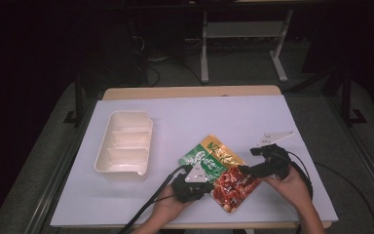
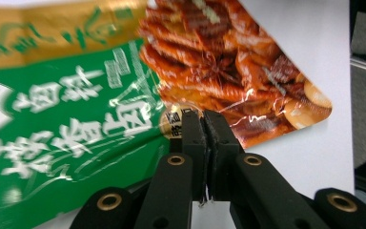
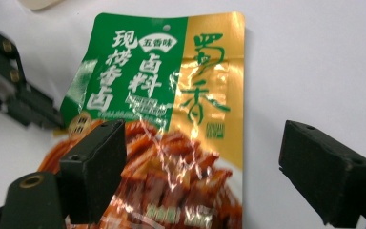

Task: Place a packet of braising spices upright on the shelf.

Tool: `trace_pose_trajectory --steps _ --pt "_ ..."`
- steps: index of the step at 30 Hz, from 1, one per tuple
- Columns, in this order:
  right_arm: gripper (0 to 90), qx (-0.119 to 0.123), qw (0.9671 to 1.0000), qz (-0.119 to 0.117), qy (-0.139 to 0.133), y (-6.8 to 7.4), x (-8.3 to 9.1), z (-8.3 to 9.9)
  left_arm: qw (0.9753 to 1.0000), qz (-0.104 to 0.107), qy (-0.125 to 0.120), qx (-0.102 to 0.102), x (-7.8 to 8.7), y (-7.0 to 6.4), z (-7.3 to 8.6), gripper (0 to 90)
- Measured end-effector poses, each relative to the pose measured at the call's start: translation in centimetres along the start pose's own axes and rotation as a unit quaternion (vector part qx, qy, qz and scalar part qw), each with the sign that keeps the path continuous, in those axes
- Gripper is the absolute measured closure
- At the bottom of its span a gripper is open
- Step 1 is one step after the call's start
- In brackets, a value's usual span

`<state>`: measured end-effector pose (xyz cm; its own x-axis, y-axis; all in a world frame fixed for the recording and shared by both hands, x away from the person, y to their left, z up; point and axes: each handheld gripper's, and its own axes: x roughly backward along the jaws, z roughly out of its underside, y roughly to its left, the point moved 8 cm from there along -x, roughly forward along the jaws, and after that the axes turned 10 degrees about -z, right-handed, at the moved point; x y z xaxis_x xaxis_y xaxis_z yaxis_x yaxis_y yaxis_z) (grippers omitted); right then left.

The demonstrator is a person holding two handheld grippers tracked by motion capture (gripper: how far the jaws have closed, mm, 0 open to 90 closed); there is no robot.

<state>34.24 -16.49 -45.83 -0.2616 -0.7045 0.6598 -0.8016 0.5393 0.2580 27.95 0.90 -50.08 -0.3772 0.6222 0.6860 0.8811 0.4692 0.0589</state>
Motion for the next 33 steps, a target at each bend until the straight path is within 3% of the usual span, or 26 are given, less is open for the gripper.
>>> trace_pose_trajectory --steps 4,6,9,14,15,17,20,24,26,33 --pt "15.4 -0.001 0.9998 -0.009 0.02 -0.5 -1.1 -1.4 0.9999 0.005 0.008 0.008 -0.5 0.0 0.0 90.0" --pt "15.7 -0.002 0.9996 -0.013 0.026 -0.7 -1.7 -2.1 0.9999 0.002 0.012 -0.002 -0.4 0.0 0.1 90.0" --pt "16.0 -0.002 0.9987 -0.014 0.048 -1.3 -3.0 -3.1 0.9999 -0.002 0.012 -0.002 -0.4 -0.2 0.2 90.0" --pt "18.2 -0.012 0.9961 -0.016 0.086 -2.3 -5.1 -3.8 1.0 -0.003 0.009 -0.004 -0.4 -0.3 0.2 90.0" --pt "19.1 -0.01 0.9963 -0.016 0.084 -2.4 -5.4 -3.9 0.9999 -0.004 0.012 -0.011 -0.3 -0.2 0.3 90.0" --pt "20.2 -0.013 0.9962 -0.015 0.085 -2.8 -6.1 -4.1 0.9999 -0.003 0.008 -0.005 -0.4 -0.3 0.2 90.0" --pt "23.0 -0.015 0.9933 -0.01 0.114 -3.6 -7.4 -4.3 1.0 -0.003 0.008 -0.004 -0.4 -0.3 0.2 90.0" --pt "28.9 -0.014 0.9934 -0.007 0.113 -4.0 -8.1 -4.9 0.9999 -0.003 0.01 -0.004 -0.4 -0.3 0.2 90.0" --pt "29.6 -0.024 0.9908 -0.008 0.133 -4.4 -8.5 -4.8 0.9999 -0.003 0.011 -0.004 -0.3 -0.3 0.2 90.0" --pt "39.9 -0.021 0.9893 -0.024 0.142 -4.3 -9.1 -5.2 0.9999 -0.003 0.013 -0.004 -0.3 -0.3 0.3 90.0"
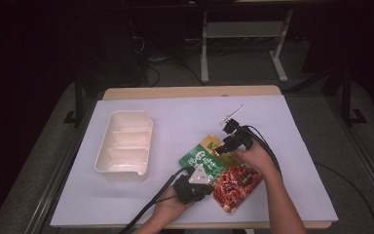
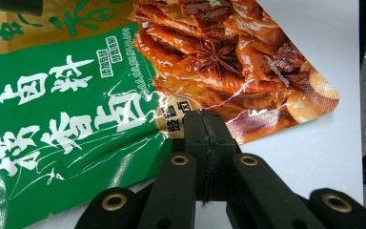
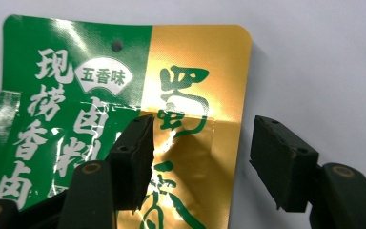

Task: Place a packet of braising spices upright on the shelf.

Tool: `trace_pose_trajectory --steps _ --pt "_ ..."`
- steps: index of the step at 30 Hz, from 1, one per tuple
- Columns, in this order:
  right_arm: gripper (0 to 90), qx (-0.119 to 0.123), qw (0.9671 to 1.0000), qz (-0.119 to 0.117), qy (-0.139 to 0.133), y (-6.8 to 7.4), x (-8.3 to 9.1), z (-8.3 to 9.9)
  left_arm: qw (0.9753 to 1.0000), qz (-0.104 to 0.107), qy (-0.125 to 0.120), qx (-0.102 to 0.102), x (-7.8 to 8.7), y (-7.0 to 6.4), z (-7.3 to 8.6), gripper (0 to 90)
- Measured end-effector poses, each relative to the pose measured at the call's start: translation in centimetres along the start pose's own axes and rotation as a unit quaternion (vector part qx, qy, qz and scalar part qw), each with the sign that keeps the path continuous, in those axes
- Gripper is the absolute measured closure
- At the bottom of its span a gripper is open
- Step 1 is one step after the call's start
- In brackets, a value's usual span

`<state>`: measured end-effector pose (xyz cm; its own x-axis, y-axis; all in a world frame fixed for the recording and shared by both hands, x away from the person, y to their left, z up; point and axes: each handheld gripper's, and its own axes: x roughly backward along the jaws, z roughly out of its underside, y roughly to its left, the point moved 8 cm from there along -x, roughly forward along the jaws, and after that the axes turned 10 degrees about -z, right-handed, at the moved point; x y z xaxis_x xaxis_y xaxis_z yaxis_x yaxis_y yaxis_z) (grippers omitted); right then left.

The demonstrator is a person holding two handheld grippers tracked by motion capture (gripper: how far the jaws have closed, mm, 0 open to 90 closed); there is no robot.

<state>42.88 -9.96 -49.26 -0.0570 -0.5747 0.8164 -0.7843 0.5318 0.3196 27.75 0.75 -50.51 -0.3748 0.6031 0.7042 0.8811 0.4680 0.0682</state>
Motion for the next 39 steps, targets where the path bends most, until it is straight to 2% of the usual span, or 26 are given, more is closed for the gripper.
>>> trace_pose_trajectory --steps 4,7,12,15,17,19,21,23,24,29,32,36,39 --pt "46.6 -0.003 0.9998 -0.013 0.015 -0.1 -0.4 0.4 1.0 -0.001 0.0 -0.002 0.0 0.0 0.0 90.0" --pt "47.7 0.002 0.9998 -0.011 0.018 0.0 -0.3 0.4 1.0 0.0 -0.001 -0.001 0.0 0.1 0.0 90.0" --pt "51.8 0.009 0.9997 -0.02 0.007 0.4 0.6 0.4 1.0 0.002 0.0 0.005 0.0 -0.1 0.0 90.0" --pt "54.6 0.014 0.9997 -0.022 0.001 0.7 1.0 0.3 1.0 0.0 -0.001 0.001 0.0 0.0 0.0 90.0" --pt "59.7 0.027 0.999 -0.035 -0.008 1.2 1.7 0.3 1.0 0.0 0.001 -0.002 0.0 0.1 0.0 90.0" --pt "64.6 0.029 0.9987 -0.041 -0.007 1.4 1.8 0.4 1.0 -0.001 0.002 -0.001 0.0 0.0 0.0 90.0" --pt "69.2 0.035 0.9979 -0.054 -0.002 1.8 1.8 0.5 1.0 -0.001 0.002 -0.001 0.0 0.0 0.0 90.0" --pt "69.9 0.033 0.9969 -0.07 0.015 2.0 1.3 0.8 1.0 0.0 -0.001 0.002 0.0 0.0 0.0 90.0" --pt "70.2 0.036 0.997 -0.063 0.027 1.9 0.8 0.9 1.0 0.0 -0.001 0.003 0.0 0.0 0.0 90.0" --pt "75.2 0.035 0.9973 -0.048 0.043 1.5 -0.5 0.8 1.0 0.001 -0.001 0.004 0.0 0.0 0.0 90.0" --pt "88.3 0.036 0.9979 -0.026 0.048 1.3 -0.6 0.8 1.0 -0.001 -0.007 0.005 0.0 -0.1 0.0 90.0" --pt "89.5 0.03 0.9985 -0.027 0.037 1.4 0.0 0.9 0.9999 0.006 -0.011 0.01 0.1 -0.1 0.1 86.6" --pt "89.6 0.022 0.9991 -0.036 0.009 1.6 1.0 0.7 0.9999 -0.002 -0.016 0.002 0.4 0.0 0.1 81.2"
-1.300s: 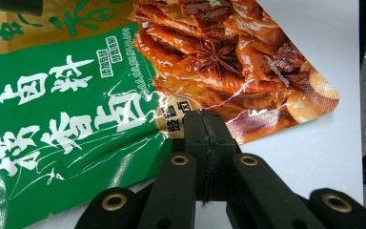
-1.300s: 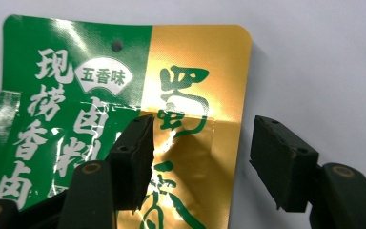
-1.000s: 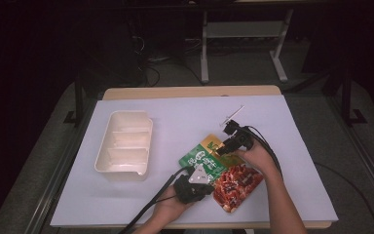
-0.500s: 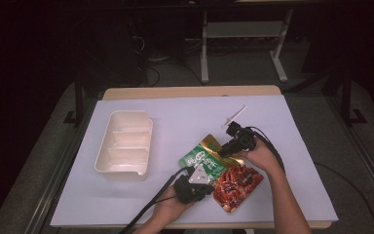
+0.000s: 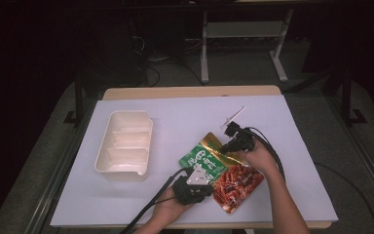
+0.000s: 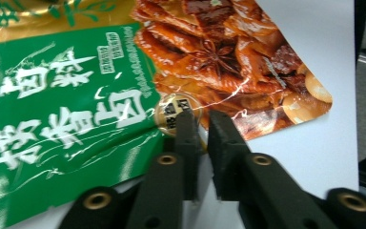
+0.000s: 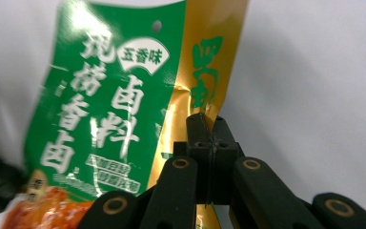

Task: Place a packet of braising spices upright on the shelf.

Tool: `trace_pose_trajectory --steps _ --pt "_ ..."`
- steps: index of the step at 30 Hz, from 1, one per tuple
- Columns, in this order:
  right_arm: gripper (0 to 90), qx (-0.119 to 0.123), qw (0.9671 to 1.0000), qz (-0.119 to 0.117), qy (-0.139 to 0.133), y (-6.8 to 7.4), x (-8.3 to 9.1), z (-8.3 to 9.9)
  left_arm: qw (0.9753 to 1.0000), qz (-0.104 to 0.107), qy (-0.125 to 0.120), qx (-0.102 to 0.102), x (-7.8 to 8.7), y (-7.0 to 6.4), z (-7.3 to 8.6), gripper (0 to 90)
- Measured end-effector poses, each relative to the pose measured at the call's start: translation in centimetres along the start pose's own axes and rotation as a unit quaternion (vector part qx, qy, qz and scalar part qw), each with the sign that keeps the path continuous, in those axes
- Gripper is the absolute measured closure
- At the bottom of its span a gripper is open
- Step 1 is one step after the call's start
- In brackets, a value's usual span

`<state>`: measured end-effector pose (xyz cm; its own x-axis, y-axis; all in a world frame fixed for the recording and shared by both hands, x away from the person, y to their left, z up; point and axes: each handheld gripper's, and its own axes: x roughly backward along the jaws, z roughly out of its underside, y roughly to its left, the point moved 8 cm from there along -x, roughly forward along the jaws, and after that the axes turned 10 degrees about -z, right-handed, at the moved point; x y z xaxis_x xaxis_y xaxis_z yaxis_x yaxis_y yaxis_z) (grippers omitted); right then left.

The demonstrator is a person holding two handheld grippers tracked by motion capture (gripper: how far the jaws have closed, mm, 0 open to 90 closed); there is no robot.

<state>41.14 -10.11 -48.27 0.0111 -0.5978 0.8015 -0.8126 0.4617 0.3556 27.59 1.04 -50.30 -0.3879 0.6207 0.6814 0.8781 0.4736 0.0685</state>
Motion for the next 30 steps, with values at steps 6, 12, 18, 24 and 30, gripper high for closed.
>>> trace_pose_trajectory --steps 6,12,18,24,30 --pt "89.7 0.015 0.9986 -0.004 -0.05 1.5 2.9 -0.2 0.9989 0.002 -0.038 0.026 1.4 0.7 -0.7 77.4" --pt "89.8 0.03 0.9948 0.007 -0.097 3.5 6.1 0.2 0.9978 0.001 -0.053 0.039 2.3 1.4 -0.4 71.7" --pt "89.8 0.054 0.9883 0.018 -0.142 5.3 8.7 0.7 0.9974 -0.002 -0.053 0.048 2.4 1.7 -0.3 62.7" --pt "89.8 0.072 0.9825 0.013 -0.171 6.8 10.3 0.9 0.995 0.01 -0.061 0.079 2.0 1.9 -0.6 55.3" --pt "89.9 0.09 0.9777 0.005 -0.19 8.8 11.3 0.8 0.9877 0.049 -0.105 0.106 2.6 1.7 -1.7 58.7"
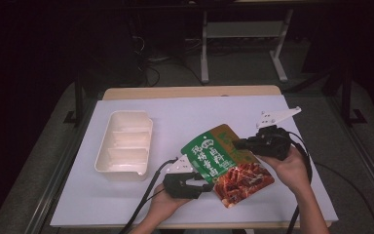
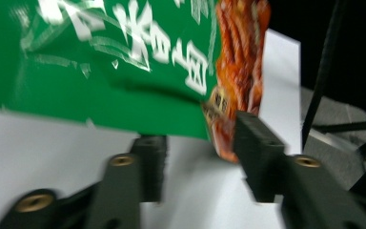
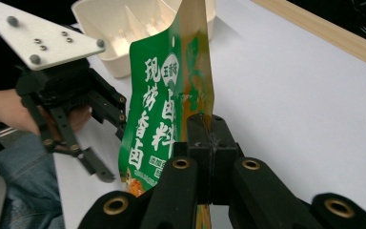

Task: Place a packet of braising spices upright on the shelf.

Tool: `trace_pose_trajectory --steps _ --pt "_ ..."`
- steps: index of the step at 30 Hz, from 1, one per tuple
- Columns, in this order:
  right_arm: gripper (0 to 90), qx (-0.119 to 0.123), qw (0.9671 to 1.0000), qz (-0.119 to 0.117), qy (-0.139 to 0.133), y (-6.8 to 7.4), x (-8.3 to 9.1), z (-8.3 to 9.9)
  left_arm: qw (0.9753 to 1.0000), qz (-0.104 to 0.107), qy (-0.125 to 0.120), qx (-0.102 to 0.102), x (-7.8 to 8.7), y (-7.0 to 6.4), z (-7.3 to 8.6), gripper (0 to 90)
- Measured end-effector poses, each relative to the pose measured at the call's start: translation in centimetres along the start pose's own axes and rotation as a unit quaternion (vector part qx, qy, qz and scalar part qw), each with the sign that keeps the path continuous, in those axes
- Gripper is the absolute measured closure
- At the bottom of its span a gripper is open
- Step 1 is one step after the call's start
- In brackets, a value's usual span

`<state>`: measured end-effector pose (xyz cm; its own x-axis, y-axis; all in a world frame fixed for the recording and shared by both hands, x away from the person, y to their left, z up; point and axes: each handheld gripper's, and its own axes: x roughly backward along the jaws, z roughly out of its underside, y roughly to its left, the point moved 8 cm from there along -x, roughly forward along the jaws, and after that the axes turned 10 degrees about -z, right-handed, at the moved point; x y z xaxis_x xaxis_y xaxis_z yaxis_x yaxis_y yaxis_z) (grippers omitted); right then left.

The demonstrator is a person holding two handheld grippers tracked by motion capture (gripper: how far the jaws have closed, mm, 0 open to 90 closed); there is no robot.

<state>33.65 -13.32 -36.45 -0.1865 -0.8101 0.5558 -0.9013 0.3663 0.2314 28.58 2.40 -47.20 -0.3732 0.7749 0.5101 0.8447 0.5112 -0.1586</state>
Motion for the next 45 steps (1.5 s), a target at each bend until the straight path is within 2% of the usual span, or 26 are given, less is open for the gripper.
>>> trace_pose_trajectory --steps 1,2,4,5,6,7,8,9,10,11,13,14,15,17,19,22,23,24,27,29,31,36,38,40,41,45 --pt "89.9 0.0 1.0 0.0 0.0 0.0 0.0 0.0 1.0 0.001 -0.006 0.0 0.1 0.0 -0.2 58.7" --pt "89.9 0.003 1.0 -0.003 -0.005 0.3 0.0 -0.1 0.9999 -0.004 -0.011 0.0 0.3 0.1 -0.4 69.3" --pt "89.8 0.004 0.9999 -0.007 -0.009 0.4 0.2 -0.2 0.9999 0.0 -0.013 0.008 0.4 0.1 -0.5 78.0" --pt "89.8 0.004 0.9999 -0.007 -0.009 0.4 0.2 -0.2 0.9999 0.001 -0.015 0.009 0.4 0.2 -0.5 78.0" --pt "89.7 0.003 0.9999 -0.012 -0.011 0.5 0.3 -0.1 0.9999 -0.007 -0.014 0.005 0.5 0.3 -0.6 84.1" --pt "89.7 0.003 0.9999 -0.012 -0.011 0.5 0.3 -0.1 0.9998 -0.008 -0.018 0.002 0.5 0.3 -0.6 84.1" --pt "89.4 0.005 0.9996 -0.026 -0.011 0.8 0.4 0.0 0.9997 -0.009 -0.021 0.0 0.5 0.2 -0.6 88.4" --pt "89.4 0.005 0.9996 -0.026 -0.011 0.8 0.4 0.0 0.9997 -0.01 -0.022 0.001 0.5 0.2 -0.7 88.4" --pt "89.2 0.005 0.9996 -0.028 -0.006 0.8 0.4 0.1 0.9996 -0.013 -0.023 -0.007 0.5 0.1 -0.7 89.4" --pt "88.5 0.01 0.9991 -0.038 0.019 1.0 0.0 0.6 0.9994 -0.019 -0.023 -0.015 0.4 0.1 -0.6 90.0" --pt "88.0 0.012 0.9989 -0.035 0.029 0.9 -0.2 0.9 0.9993 -0.026 -0.02 -0.016 0.4 -0.1 -0.6 90.0" --pt "86.3 0.009 0.9975 -0.034 0.06 0.7 -1.0 1.7 0.9989 -0.031 -0.022 -0.029 0.4 -0.1 -0.7 90.0" --pt "86.3 0.009 0.9975 -0.034 0.06 0.7 -1.0 1.7 0.9989 -0.031 -0.022 -0.029 0.4 -0.1 -0.7 90.0" --pt "85.6 0.006 0.9961 -0.038 0.08 0.4 -1.7 2.4 0.9982 -0.038 -0.017 -0.043 0.4 -0.2 -0.6 90.0" --pt "86.2 0.001 0.9956 -0.053 0.077 0.0 -2.3 2.6 0.9979 -0.04 -0.016 -0.049 0.4 -0.3 -0.6 90.0" --pt "87.5 0.004 0.9963 -0.054 0.066 -0.2 -2.2 2.4 0.997 -0.042 -0.017 -0.063 0.6 -0.5 -0.6 90.0" --pt "86.0 0.007 0.9963 -0.058 0.064 -0.3 -1.9 2.3 0.9962 -0.045 -0.016 -0.072 0.7 -0.7 -0.7 90.0" --pt "84.6 0.008 0.9961 -0.061 0.063 -0.3 -1.8 2.3 0.9962 -0.045 -0.016 -0.072 0.7 -0.7 -0.7 90.0" --pt "80.9 0.009 0.9957 -0.069 0.06 -0.5 -1.8 2.3 0.9939 -0.052 -0.015 -0.096 0.8 -1.4 -1.1 90.0" --pt "76.1 0.007 0.9948 -0.074 0.069 -0.8 -2.4 2.5 0.992 -0.057 -0.014 -0.112 0.8 -1.8 -1.4 90.0" --pt "79.0 0.003 0.9933 -0.079 0.084 -1.2 -3.5 2.8 0.9899 -0.062 -0.007 -0.127 0.8 -1.8 -1.5 90.0" --pt "87.1 -0.007 0.9936 -0.083 0.076 -1.6 -3.8 3.0 0.9918 -0.058 -0.007 -0.113 0.8 -1.7 -1.3 90.0" --pt "88.5 -0.004 0.9943 -0.074 0.076 -1.7 -3.6 2.9 0.9927 -0.054 -0.011 -0.107 0.9 -1.7 -1.3 90.0" --pt "88.9 -0.009 0.9947 -0.071 0.074 -1.6 -3.4 2.8 0.9922 -0.058 -0.013 -0.109 1.1 -1.6 -1.3 87.1" --pt "89.1 -0.013 0.9952 -0.066 0.071 -1.6 -2.9 2.8 0.9929 -0.057 -0.013 -0.104 1.2 -1.6 -1.3 83.5" --pt "89.2 -0.019 0.9961 -0.063 0.058 -1.5 -2.1 2.8 0.9925 -0.064 -0.011 -0.104 1.5 -1.3 -1.1 80.1"
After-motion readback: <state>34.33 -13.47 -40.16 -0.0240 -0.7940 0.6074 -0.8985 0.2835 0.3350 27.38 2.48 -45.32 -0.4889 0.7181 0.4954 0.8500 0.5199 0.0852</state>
